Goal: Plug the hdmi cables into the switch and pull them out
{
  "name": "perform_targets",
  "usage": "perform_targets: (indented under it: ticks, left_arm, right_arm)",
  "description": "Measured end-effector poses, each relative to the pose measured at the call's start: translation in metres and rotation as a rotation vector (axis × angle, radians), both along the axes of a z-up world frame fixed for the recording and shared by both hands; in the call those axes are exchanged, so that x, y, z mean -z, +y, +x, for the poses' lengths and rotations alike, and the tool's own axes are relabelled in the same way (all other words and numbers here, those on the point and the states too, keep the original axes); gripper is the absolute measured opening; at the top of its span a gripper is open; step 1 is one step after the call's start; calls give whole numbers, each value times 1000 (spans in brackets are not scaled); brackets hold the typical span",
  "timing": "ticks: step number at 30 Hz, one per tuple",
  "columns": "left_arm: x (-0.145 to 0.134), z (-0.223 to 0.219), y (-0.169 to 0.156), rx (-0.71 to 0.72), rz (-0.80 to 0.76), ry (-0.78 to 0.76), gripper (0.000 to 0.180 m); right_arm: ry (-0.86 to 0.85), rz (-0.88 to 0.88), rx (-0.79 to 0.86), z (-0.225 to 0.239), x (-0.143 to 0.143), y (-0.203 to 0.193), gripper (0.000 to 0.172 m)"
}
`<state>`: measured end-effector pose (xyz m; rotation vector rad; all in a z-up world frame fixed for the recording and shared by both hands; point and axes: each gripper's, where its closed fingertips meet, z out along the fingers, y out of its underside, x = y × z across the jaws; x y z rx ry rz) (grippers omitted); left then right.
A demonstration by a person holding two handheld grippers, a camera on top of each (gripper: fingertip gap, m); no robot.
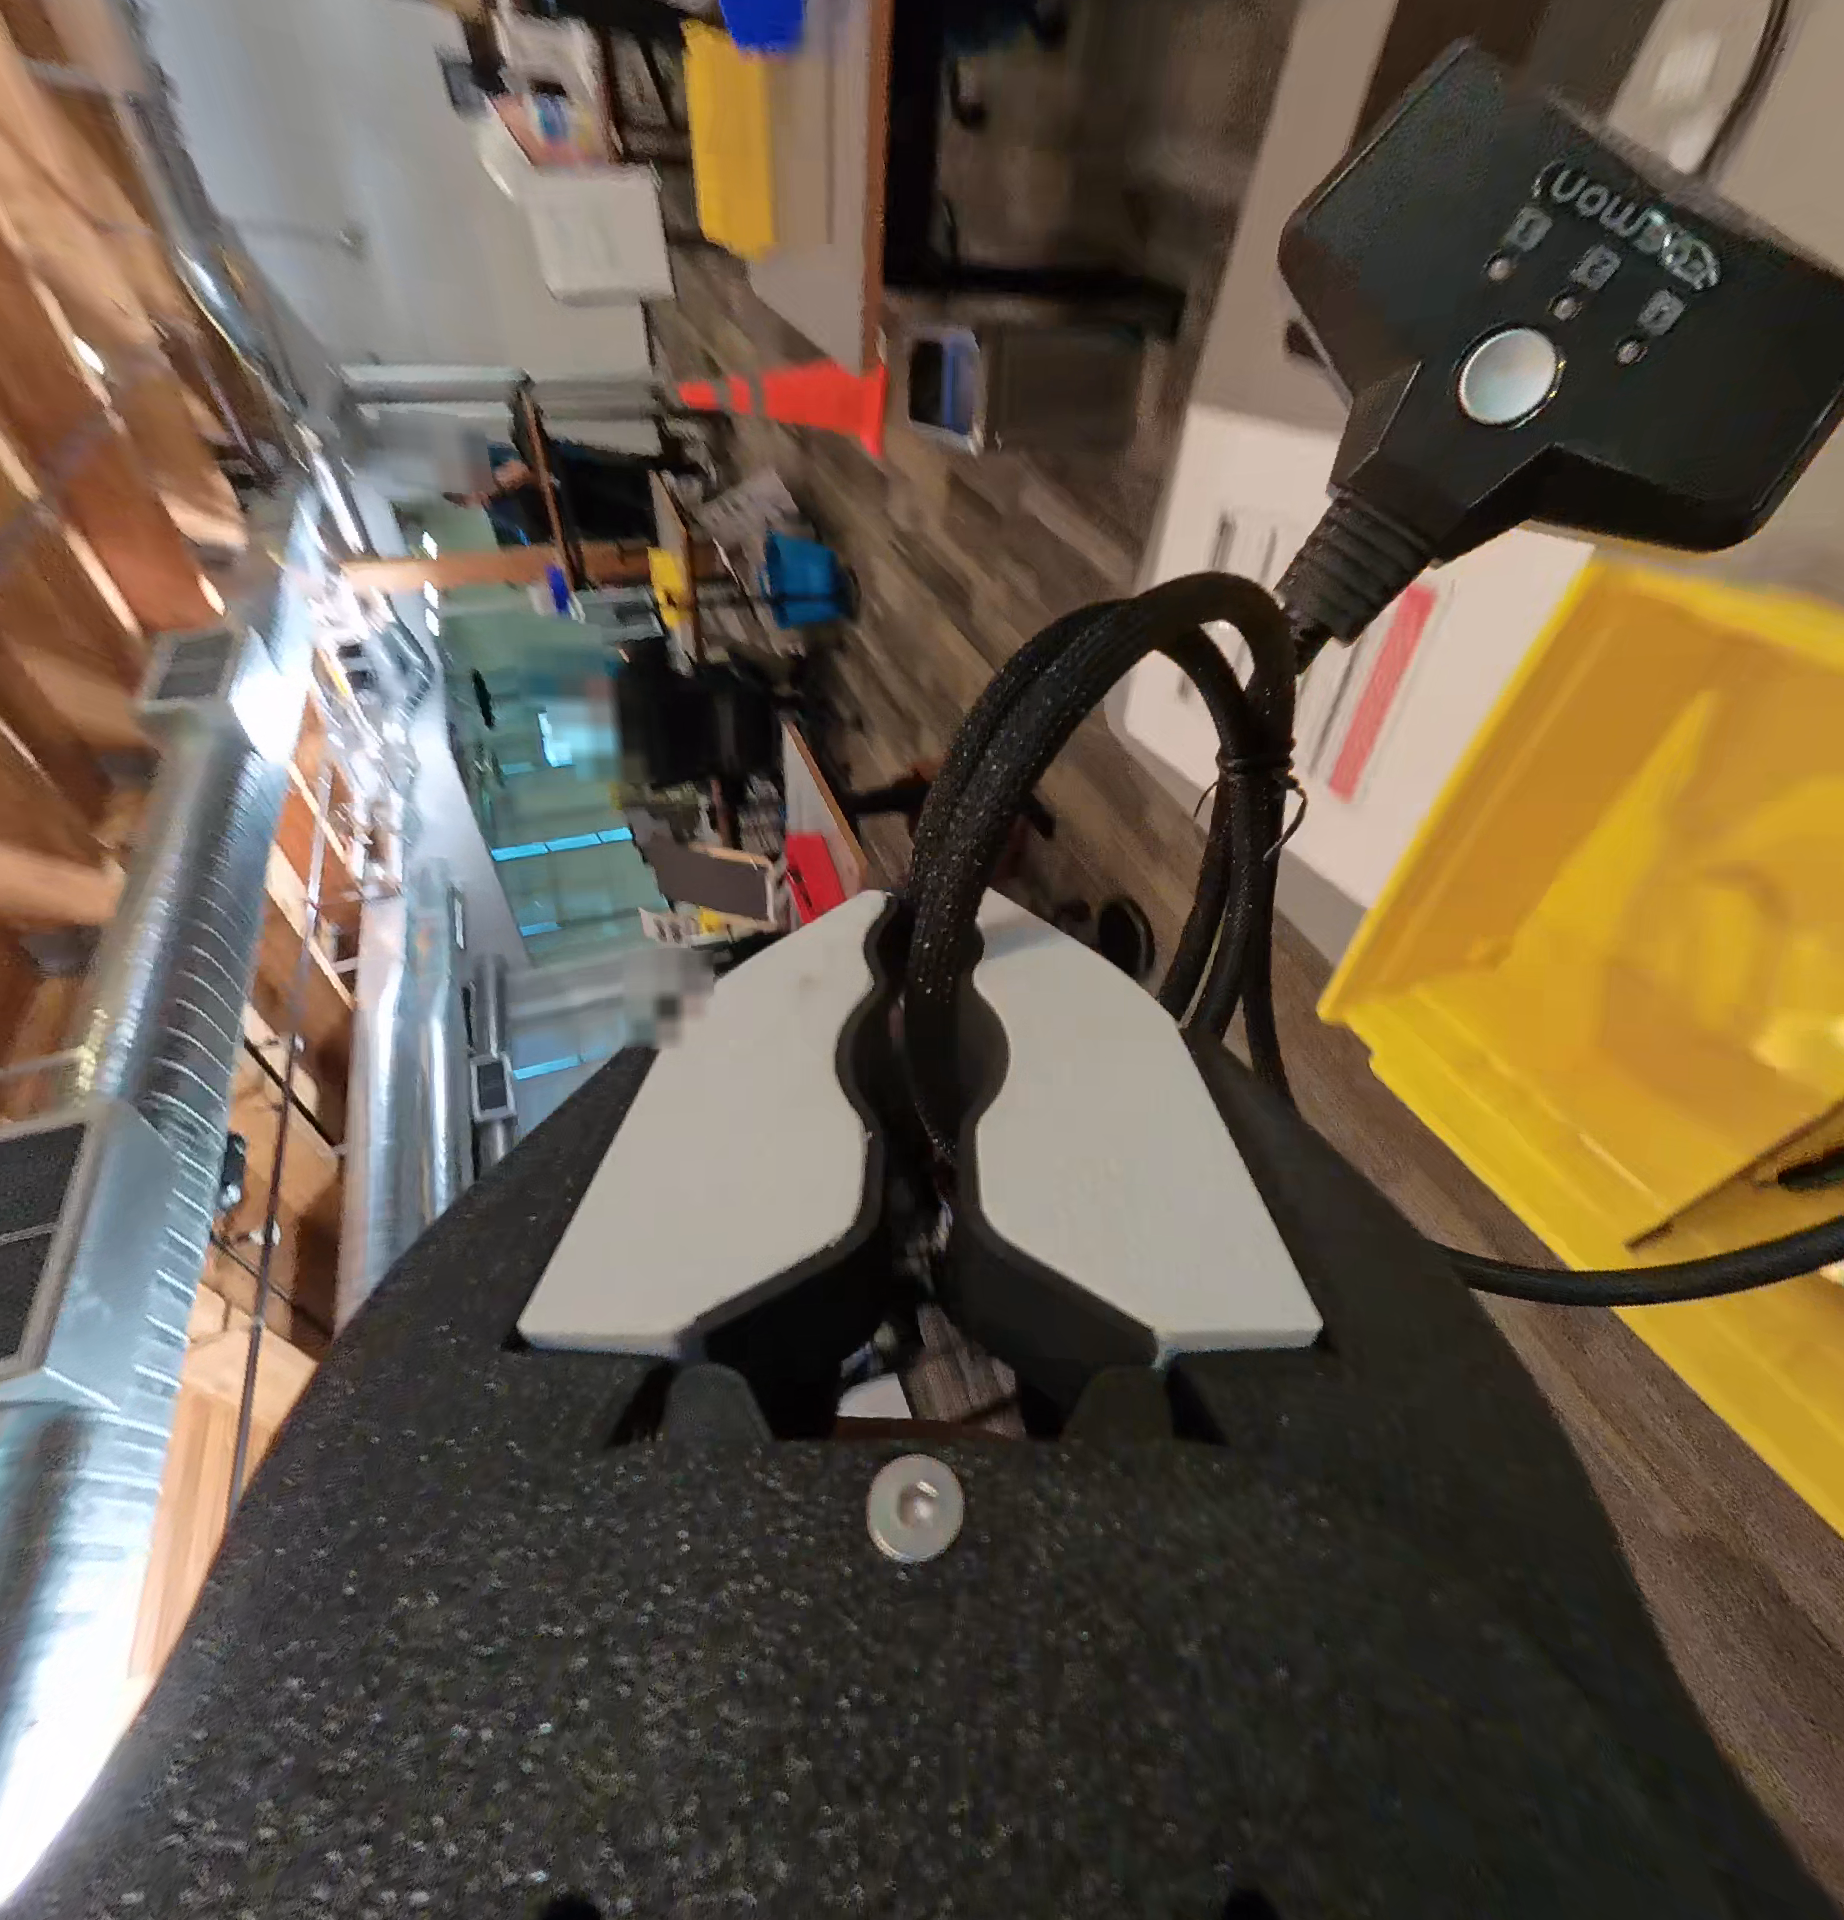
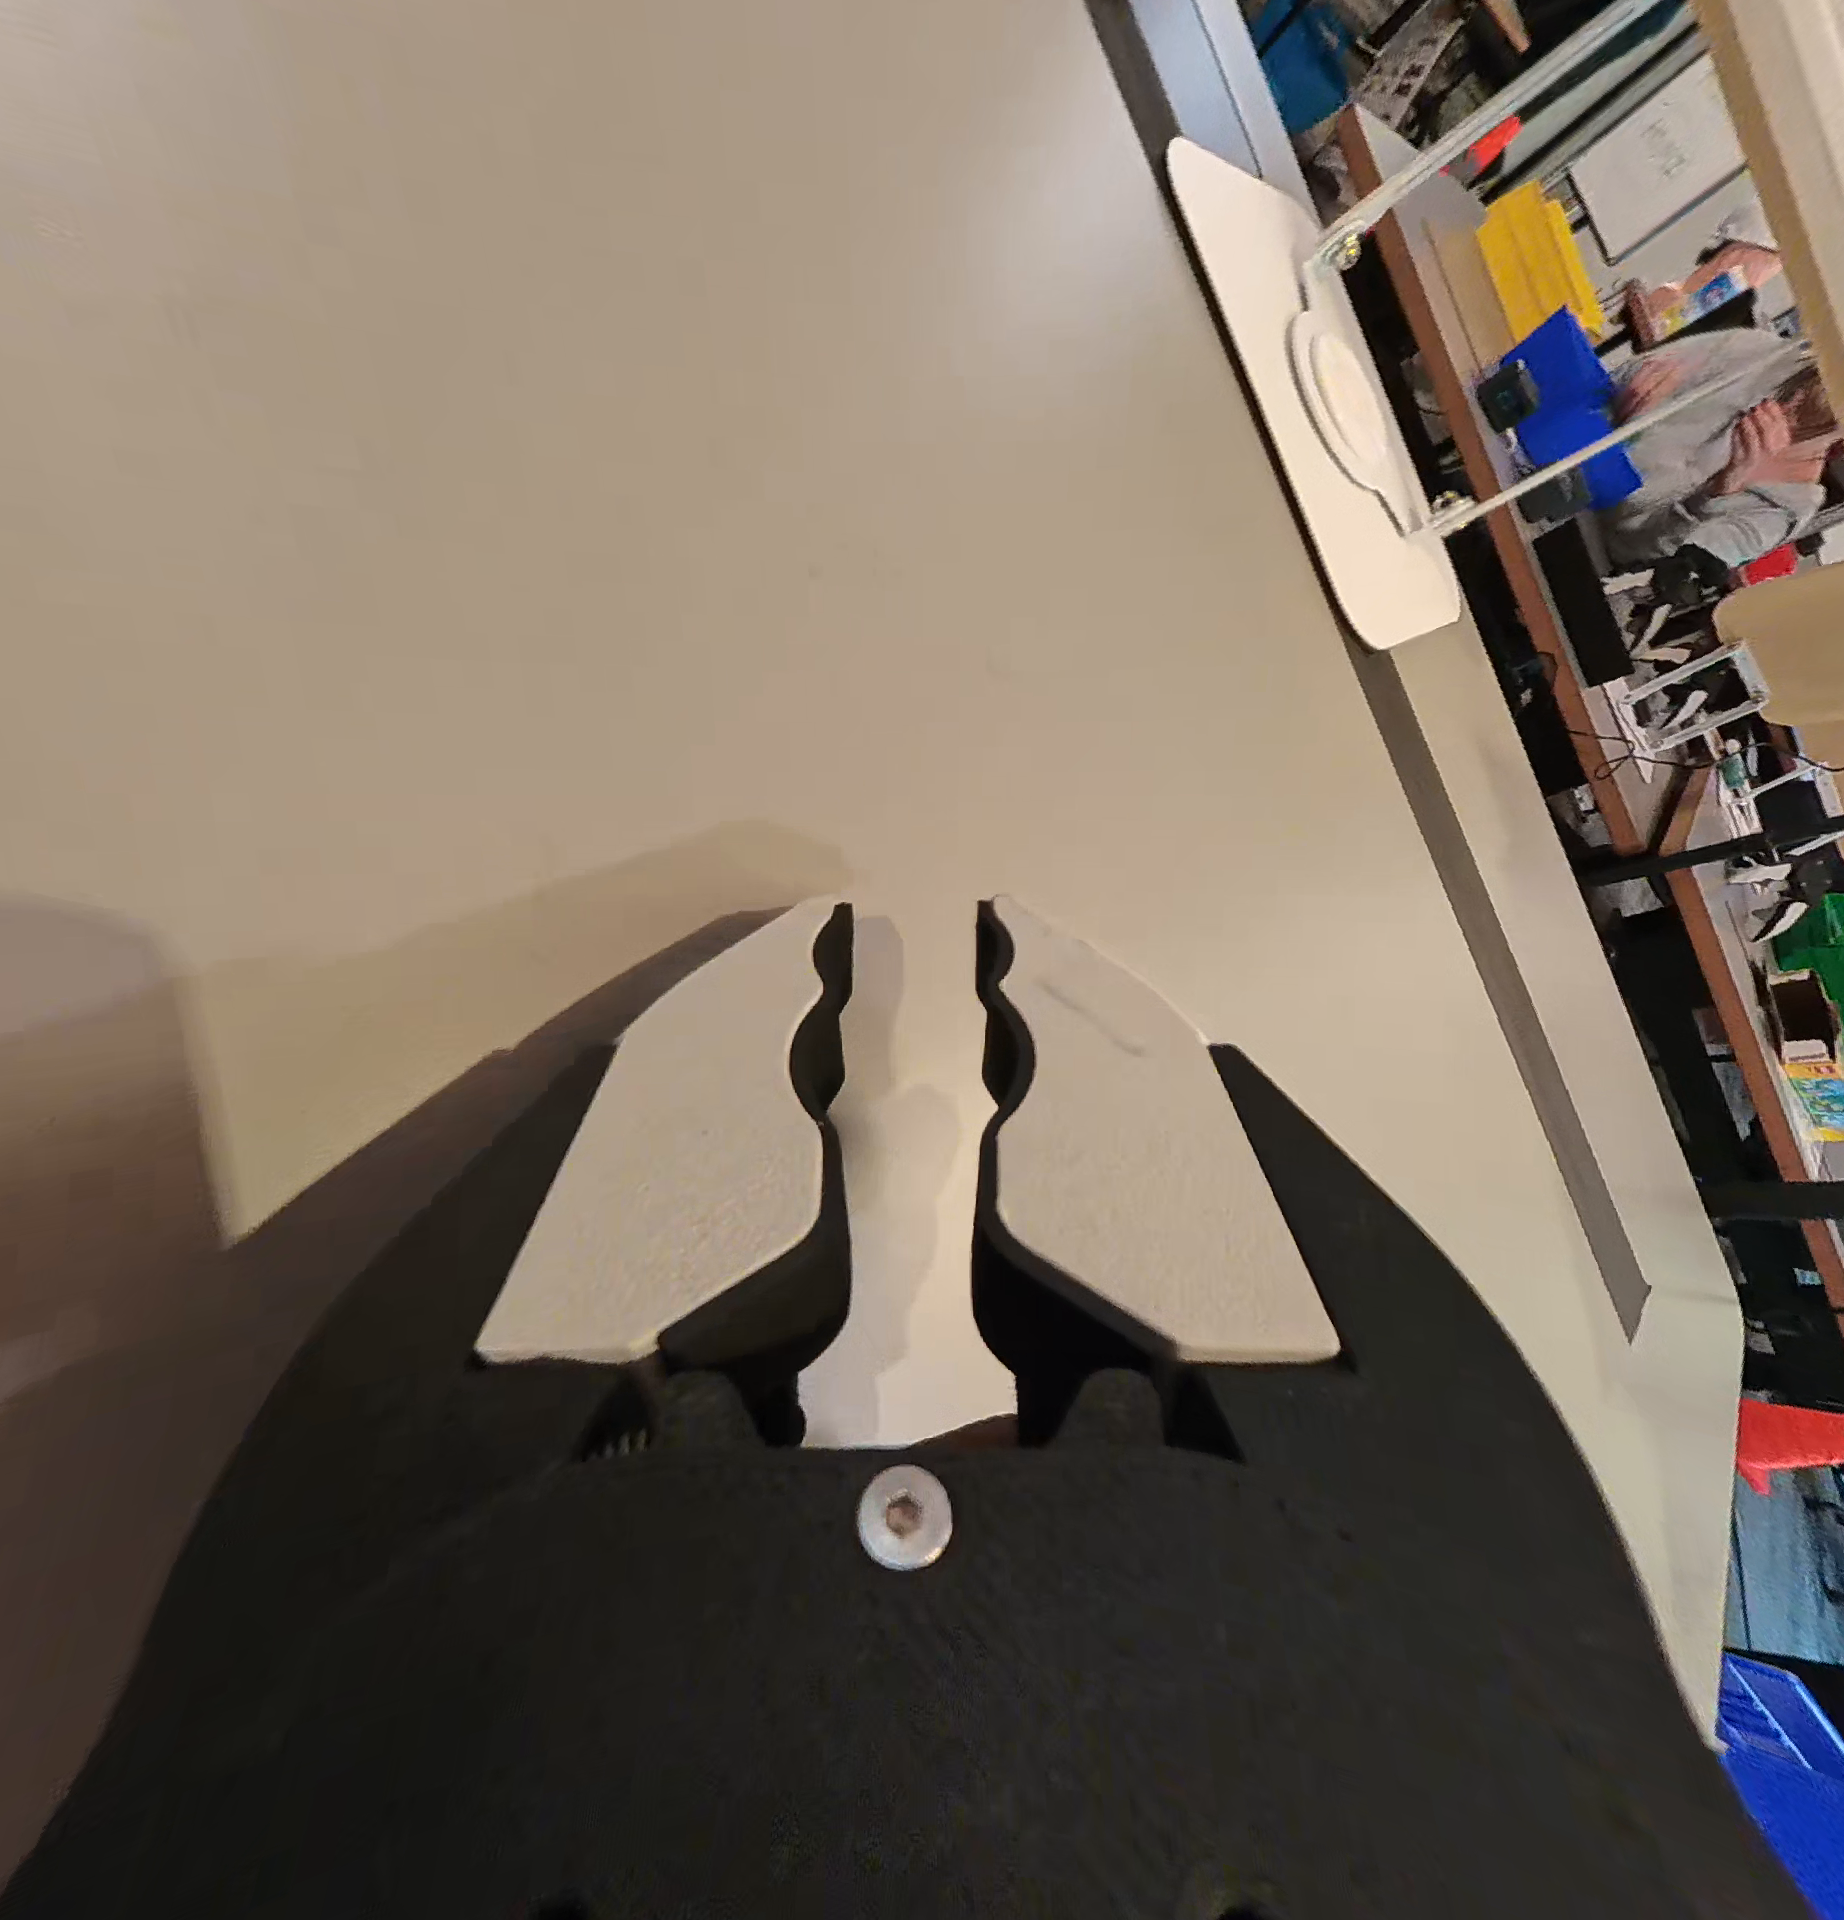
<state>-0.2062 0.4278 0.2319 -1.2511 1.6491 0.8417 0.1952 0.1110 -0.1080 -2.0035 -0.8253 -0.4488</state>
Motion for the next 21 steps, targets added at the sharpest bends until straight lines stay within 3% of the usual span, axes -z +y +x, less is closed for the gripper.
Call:
perform_targets:
  ticks: [4, 8, 11, 16, 21]
  left_arm:
    - [-38, 74, -41, 178, 4, -69, 7]
    - [-25, 148, -76, 375, -116, -109, 8]
    - [14, 199, -107, 554, -236, -91, 7]
    - [105, 267, -160, 839, -460, -21, 8]
    - [194, 308, -179, 944, -613, 85, 7]
  right_arm:
    - [-16, 38, 15, 10, -3, -4, 23]
    - [-15, 56, 31, 19, -4, -9, 25]
    - [-31, 70, 50, 28, -6, -11, 27]
    - [-9, 86, 70, 37, -7, -12, 29]
    - [-37, 101, 68, 36, -8, -11, 29]
